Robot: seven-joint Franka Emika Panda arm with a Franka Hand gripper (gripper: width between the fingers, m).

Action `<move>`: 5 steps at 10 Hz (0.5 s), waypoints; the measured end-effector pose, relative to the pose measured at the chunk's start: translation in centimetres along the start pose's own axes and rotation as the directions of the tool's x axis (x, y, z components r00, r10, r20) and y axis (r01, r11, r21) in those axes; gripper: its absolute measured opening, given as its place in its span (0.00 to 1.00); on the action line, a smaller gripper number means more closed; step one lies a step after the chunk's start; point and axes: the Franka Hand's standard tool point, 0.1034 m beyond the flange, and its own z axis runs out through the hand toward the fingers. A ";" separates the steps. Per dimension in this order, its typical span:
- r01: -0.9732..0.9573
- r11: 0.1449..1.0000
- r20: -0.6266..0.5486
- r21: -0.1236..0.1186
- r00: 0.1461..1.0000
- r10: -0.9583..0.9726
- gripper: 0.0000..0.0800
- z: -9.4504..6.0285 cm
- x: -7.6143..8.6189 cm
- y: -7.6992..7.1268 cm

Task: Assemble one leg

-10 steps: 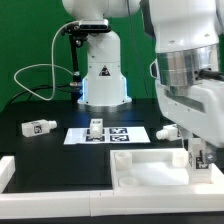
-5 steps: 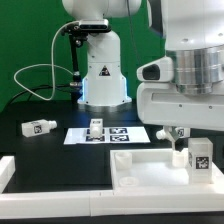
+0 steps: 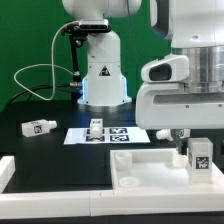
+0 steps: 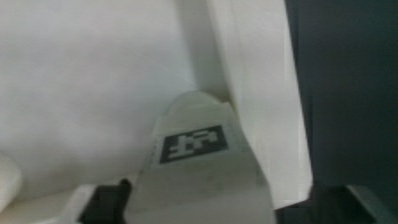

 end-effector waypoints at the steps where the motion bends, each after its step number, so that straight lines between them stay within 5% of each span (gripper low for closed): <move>1: -0.070 0.998 0.000 -0.001 0.998 0.070 0.45 0.0 0.0 0.1; 2: -0.160 0.987 0.000 -0.002 0.987 0.160 0.36 0.0 0.0 0.2; 5: -0.562 0.827 0.002 -0.001 0.827 0.562 0.36 0.1 0.0 0.2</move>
Offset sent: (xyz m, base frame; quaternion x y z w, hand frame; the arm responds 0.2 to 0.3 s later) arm 0.0008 -0.0127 0.0034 -0.0475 0.0138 0.3060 0.9508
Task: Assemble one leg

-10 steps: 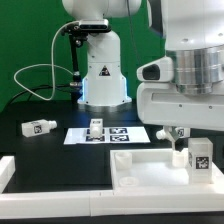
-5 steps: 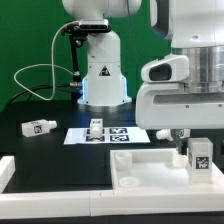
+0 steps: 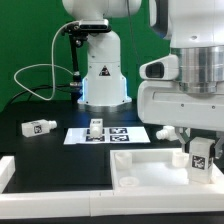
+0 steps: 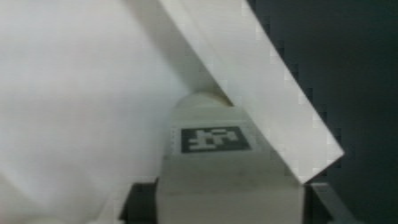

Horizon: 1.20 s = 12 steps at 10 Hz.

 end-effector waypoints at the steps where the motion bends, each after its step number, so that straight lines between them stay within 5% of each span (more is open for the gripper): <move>1: -0.199 0.980 0.018 0.011 0.980 0.199 0.36 0.0 0.1 0.0; 3: -0.526 0.850 0.088 0.022 0.848 0.523 0.36 0.0 0.2 0.0; 6: -0.613 0.790 0.092 0.013 0.787 0.610 0.37 0.0 0.2 0.0; 7: -0.557 0.830 0.091 0.020 0.828 0.553 0.37 0.0 0.2 0.0; 9: -0.206 0.978 0.079 0.034 0.976 0.203 0.76 0.2 -0.3 0.0; 12: 0.010 0.999 0.074 0.039 0.997 -0.013 0.80 0.4 -0.5 0.2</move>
Offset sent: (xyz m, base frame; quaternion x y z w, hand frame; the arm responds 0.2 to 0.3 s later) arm 0.0135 0.0050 0.0113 0.0423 -0.0317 0.3193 0.9462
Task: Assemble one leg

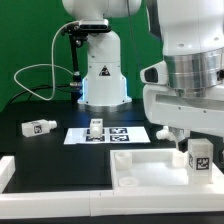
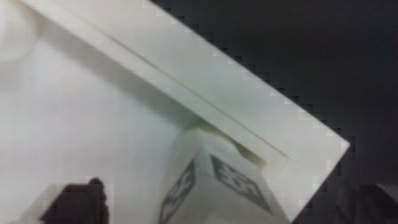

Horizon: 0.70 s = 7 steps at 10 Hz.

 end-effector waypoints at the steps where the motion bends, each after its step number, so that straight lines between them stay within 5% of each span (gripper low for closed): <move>1: 0.057 0.998 0.000 0.000 0.998 -0.057 0.81 0.0 0.0 0.0; 2: 0.144 0.990 -0.005 -0.008 0.990 -0.144 0.81 0.0 0.0 0.0; 3: 0.374 0.926 -0.023 -0.043 0.927 -0.375 0.81 0.0 0.0 0.0; 5: 0.393 0.919 -0.033 -0.036 0.919 -0.394 0.81 0.1 0.2 0.0; 6: 0.389 0.921 -0.034 -0.036 0.920 -0.390 0.78 0.1 0.2 0.0; 7: 0.389 0.921 -0.034 -0.036 0.920 -0.390 0.61 0.1 0.2 0.0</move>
Offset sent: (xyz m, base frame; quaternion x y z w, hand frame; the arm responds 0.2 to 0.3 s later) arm -0.0039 0.0025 -0.0019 0.0155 0.0244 -0.3728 0.9275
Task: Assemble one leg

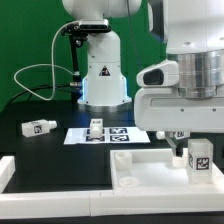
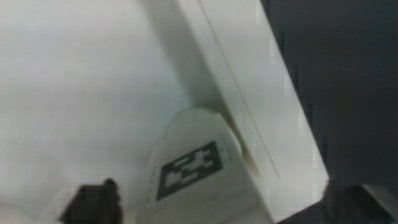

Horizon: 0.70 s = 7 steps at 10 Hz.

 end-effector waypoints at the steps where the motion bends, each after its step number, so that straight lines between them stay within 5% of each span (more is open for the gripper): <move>1: -0.082 0.997 0.001 0.001 0.997 0.082 0.44 0.0 0.0 0.0; 4: -0.319 0.948 0.000 0.001 0.948 0.319 0.36 0.0 0.0 -0.1; 7: -0.615 0.789 0.004 0.003 0.789 0.615 0.36 0.0 0.0 -0.1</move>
Offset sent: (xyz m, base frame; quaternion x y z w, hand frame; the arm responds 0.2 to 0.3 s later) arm 0.0024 -0.0048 0.0036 -0.0076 0.0195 0.1687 0.9854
